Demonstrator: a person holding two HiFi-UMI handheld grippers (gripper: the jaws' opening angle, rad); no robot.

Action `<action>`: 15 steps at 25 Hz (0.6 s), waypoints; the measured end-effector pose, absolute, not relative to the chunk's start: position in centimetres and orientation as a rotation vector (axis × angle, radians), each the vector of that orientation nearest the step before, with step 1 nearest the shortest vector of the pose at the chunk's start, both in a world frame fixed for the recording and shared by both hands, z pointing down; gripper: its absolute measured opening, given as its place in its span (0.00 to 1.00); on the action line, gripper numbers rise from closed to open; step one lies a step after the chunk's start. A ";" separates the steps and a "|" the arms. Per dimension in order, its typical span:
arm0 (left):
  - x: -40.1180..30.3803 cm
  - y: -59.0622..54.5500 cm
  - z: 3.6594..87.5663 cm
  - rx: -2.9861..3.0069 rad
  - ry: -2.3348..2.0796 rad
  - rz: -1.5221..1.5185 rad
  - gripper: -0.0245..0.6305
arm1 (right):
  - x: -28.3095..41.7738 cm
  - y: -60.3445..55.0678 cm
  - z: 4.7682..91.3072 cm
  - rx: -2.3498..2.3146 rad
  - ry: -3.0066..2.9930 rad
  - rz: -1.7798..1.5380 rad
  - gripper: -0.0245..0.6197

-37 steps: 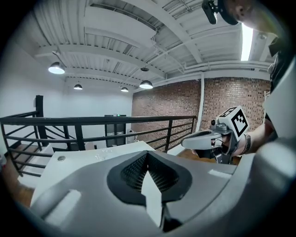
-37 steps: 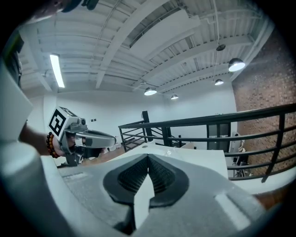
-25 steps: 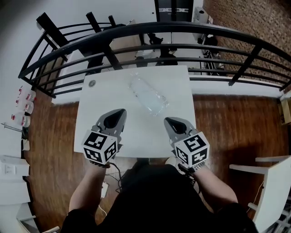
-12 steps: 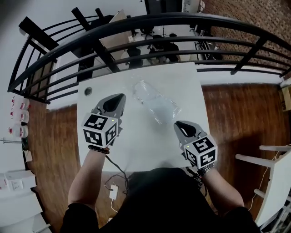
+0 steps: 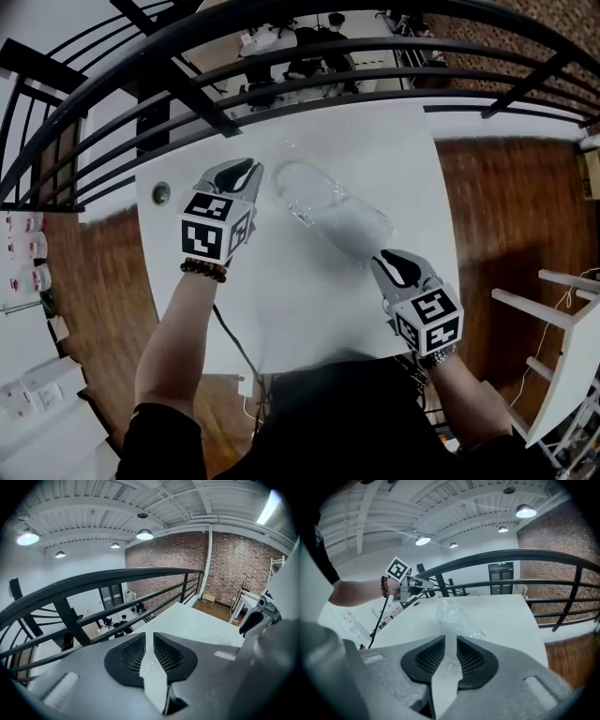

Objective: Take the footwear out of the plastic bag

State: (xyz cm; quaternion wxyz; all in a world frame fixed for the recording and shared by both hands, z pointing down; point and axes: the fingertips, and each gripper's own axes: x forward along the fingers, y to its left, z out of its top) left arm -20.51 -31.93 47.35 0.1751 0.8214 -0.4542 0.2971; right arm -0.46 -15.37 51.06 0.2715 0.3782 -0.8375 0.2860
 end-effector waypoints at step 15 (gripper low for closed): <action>-21.9 -35.4 57.4 2.223 -1.069 1.117 0.15 | -0.7 -15.9 56.2 0.989 -2.116 0.821 0.15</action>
